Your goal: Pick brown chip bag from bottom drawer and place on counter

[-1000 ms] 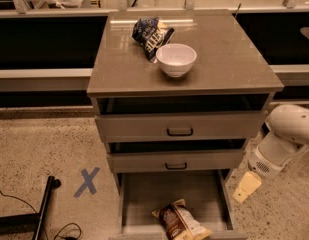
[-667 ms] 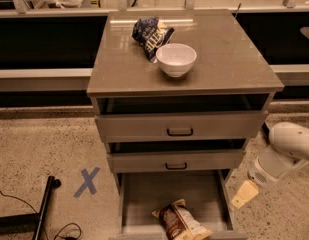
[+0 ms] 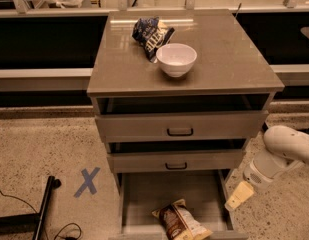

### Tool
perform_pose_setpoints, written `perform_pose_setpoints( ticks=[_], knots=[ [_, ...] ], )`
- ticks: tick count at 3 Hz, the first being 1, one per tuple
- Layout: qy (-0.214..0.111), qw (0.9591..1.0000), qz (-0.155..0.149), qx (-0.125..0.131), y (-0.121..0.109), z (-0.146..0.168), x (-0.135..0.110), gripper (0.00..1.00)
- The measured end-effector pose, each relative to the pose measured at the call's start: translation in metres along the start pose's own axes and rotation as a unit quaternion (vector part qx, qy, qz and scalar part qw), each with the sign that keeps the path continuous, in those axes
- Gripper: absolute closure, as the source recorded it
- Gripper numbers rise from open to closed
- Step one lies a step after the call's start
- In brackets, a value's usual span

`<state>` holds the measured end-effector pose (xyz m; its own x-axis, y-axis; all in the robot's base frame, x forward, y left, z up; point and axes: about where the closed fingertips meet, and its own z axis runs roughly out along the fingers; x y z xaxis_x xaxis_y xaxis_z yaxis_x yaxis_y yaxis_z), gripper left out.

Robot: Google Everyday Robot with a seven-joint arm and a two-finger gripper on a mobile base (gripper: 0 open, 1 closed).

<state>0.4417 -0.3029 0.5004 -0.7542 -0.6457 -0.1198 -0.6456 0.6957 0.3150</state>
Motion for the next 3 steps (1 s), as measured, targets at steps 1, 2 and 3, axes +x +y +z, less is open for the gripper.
perform_pose_setpoints(
  ticks=[1,2,3],
  knots=[
    [-0.005,0.9982,0.020,-0.056,-0.013,0.032,-0.021,0.00],
    [-0.003,0.9913,0.073,-0.110,-0.030,0.099,-0.037,0.00],
    [-0.011,0.9804,0.107,-0.165,-0.036,0.185,-0.035,0.00]
  ],
)
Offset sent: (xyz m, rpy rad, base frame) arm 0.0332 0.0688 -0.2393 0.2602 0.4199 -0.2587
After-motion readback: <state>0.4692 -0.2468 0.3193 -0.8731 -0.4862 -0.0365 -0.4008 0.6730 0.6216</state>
